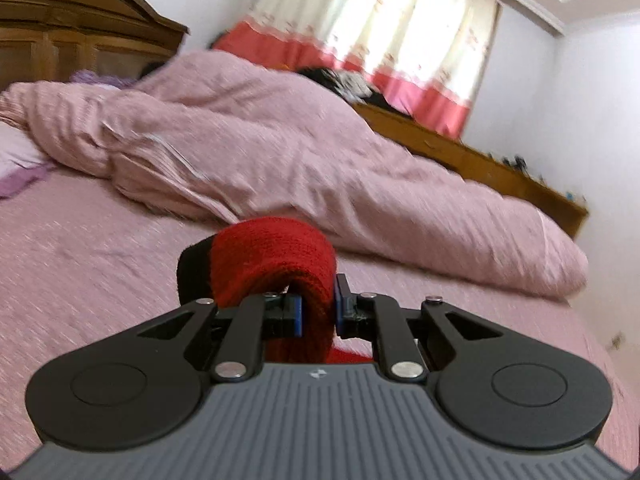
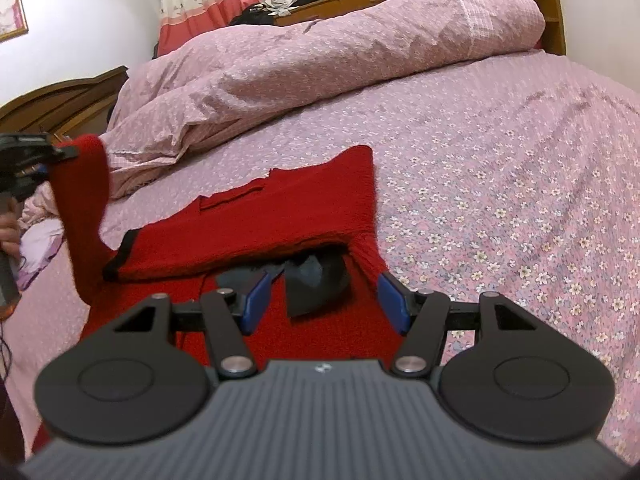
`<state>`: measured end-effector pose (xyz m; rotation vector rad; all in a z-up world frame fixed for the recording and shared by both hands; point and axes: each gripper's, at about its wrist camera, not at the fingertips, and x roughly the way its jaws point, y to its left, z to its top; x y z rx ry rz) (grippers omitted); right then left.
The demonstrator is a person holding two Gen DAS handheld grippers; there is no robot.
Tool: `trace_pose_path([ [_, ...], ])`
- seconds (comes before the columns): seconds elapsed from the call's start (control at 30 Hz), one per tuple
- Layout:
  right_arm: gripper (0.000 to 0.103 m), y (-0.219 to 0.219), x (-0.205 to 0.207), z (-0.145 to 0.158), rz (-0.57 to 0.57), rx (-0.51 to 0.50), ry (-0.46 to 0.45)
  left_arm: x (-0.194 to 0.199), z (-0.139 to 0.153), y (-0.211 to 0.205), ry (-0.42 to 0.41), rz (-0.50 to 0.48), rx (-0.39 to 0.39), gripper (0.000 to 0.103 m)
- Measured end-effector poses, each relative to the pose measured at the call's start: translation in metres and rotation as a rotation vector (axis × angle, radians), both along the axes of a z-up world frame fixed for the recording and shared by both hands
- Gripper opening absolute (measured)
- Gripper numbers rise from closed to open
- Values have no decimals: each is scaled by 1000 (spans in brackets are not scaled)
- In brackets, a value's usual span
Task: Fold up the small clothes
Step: 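Fold the sleeve across the cardigan body and open the left gripper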
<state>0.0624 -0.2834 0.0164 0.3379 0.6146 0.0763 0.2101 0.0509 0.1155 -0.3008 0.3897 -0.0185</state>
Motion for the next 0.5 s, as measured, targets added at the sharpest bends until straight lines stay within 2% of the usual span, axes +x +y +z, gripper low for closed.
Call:
trace_pose_path([
  [0.27, 62, -11, -1, -6, -13, 33, 6, 17, -54, -56, 116, -83, 77, 17],
  [0.5, 62, -17, -3, -14, -34, 53, 26, 24, -91, -71, 202, -142, 135, 17],
])
